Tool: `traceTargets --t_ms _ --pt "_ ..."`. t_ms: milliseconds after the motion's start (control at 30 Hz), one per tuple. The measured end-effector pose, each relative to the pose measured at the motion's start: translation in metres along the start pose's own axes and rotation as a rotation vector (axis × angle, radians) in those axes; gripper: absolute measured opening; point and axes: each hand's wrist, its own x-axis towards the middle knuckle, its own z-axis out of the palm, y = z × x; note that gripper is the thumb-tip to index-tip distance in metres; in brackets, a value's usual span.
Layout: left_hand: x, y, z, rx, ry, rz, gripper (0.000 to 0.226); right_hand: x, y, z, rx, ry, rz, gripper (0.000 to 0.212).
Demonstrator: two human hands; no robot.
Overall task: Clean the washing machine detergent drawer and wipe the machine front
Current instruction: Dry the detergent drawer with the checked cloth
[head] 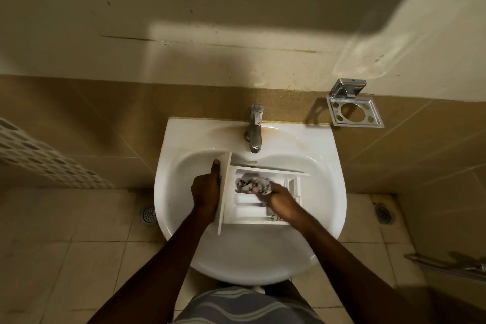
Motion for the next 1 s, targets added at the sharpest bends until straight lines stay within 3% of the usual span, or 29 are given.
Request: traceTargets --t_ms 67,200,300,367,600,767,833,1000 --pt "-0.002 0.000 0.000 -0.008 0.018 0.003 0.060 -0.003 0.004 -0.010 0.031 0.099 -0.013 0.006" --pt "0.000 -0.009 -0.001 -0.035 -0.012 0.080 0.057 -0.024 0.008 0.026 0.020 0.366 -0.184 0.026" --pt "0.003 -0.013 0.000 -0.027 -0.061 0.069 0.056 -0.044 0.017 0.060 -0.395 0.280 -0.466 0.066" --pt "0.006 -0.011 0.001 0.005 -0.115 0.038 0.058 -0.049 0.024 0.060 -0.564 0.255 -0.549 0.081" --pt "0.010 -0.007 0.002 -0.034 -0.211 -0.042 0.062 -0.051 0.033 0.017 -0.823 0.267 -0.407 0.066" --pt "0.012 -0.006 0.003 -0.065 -0.222 -0.069 0.061 -0.043 0.018 0.024 -0.695 0.321 -0.290 0.044" --pt "0.013 -0.007 0.004 -0.065 -0.215 -0.073 0.059 -0.038 0.005 0.043 -0.646 0.289 -0.323 0.037" --pt "0.017 -0.005 0.004 -0.066 -0.225 -0.089 0.059 -0.036 -0.004 0.043 -0.751 0.248 -0.303 0.035"
